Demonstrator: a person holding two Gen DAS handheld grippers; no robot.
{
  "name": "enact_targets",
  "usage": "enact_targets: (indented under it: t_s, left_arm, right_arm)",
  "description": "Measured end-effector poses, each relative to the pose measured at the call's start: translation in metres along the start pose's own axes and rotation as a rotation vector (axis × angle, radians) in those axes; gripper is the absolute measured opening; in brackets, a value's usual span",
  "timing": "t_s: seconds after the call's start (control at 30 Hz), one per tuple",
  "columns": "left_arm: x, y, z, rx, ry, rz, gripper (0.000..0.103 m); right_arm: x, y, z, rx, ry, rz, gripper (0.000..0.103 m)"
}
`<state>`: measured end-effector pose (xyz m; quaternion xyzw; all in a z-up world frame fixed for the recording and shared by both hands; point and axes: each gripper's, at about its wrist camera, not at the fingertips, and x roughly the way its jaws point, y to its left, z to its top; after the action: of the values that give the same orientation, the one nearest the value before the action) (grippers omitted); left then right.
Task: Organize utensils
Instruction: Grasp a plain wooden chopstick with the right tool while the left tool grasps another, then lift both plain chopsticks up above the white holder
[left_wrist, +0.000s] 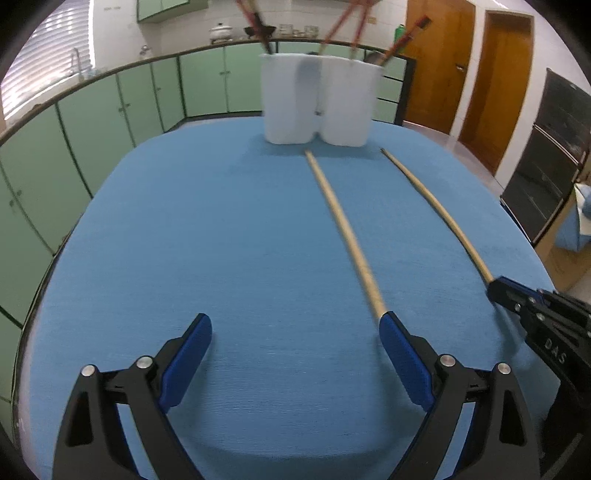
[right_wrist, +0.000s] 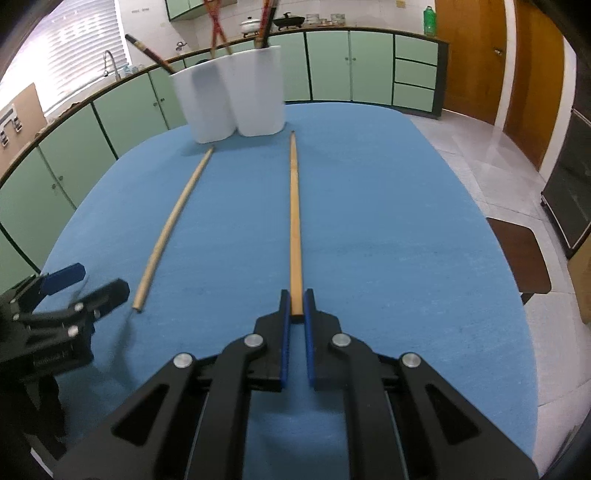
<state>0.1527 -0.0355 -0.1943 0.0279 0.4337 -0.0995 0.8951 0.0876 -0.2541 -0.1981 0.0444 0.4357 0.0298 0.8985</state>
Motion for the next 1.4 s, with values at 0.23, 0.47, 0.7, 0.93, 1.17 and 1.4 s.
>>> enact_targets:
  t_s: [0.23, 0.47, 0.7, 0.93, 1.17, 1.4]
  left_arm:
    - [0.008, -0.017, -0.001, 0.013, 0.025, 0.012, 0.084]
    - [0.006, -0.022, -0.001, 0.012, 0.014, 0.016, 0.064]
    - [0.003, -0.030, -0.004, 0.017, -0.012, -0.011, 0.028]
    - [0.004, -0.028, -0.002, -0.009, -0.014, -0.013, 0.008]
    - [0.003, -0.026, 0.000, -0.035, -0.024, -0.020, 0.007]
    - [-0.015, -0.023, 0.005, -0.025, -0.071, -0.015, 0.007]
  right_arm:
    - [0.001, -0.005, -0.002, -0.002, 0.004, 0.010, 0.006]
    - [0.001, -0.005, -0.001, 0.000, 0.003, 0.017, 0.008]
    - [0.000, -0.008, -0.002, 0.013, 0.005, 0.044, 0.008]
    - [0.000, -0.001, -0.003, -0.024, 0.002, 0.008, 0.007]
    - [-0.001, -0.002, -0.003, -0.024, -0.005, 0.008, 0.006]
    - [-0.008, -0.005, -0.003, -0.014, -0.028, 0.022, 0.006]
